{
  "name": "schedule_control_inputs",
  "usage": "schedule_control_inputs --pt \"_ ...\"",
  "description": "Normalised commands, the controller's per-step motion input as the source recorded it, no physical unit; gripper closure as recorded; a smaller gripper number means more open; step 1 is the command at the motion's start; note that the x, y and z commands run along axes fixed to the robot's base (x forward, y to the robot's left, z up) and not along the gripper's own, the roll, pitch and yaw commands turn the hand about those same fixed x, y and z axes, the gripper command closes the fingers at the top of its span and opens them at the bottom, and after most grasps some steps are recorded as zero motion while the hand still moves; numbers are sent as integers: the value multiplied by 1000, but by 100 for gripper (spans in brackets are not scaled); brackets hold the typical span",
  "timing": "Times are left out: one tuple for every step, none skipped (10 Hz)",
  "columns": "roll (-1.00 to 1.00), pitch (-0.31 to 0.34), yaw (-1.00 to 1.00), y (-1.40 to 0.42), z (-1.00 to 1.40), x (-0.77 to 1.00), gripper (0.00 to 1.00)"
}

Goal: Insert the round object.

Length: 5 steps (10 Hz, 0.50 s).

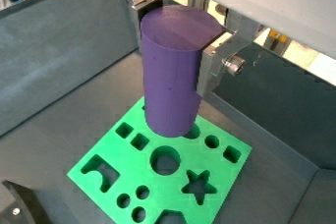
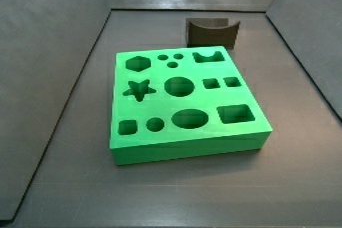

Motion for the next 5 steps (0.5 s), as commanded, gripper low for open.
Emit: schedule_control_inputs --pt "0 0 0 -37 -1000 283 100" --pt "0 0 0 -69 -1000 223 100" --pt "0 0 0 -69 -1000 209 100" --pt "0 0 0 0 -1000 154 100" --pt "0 0 0 0 -1000 -309 100"
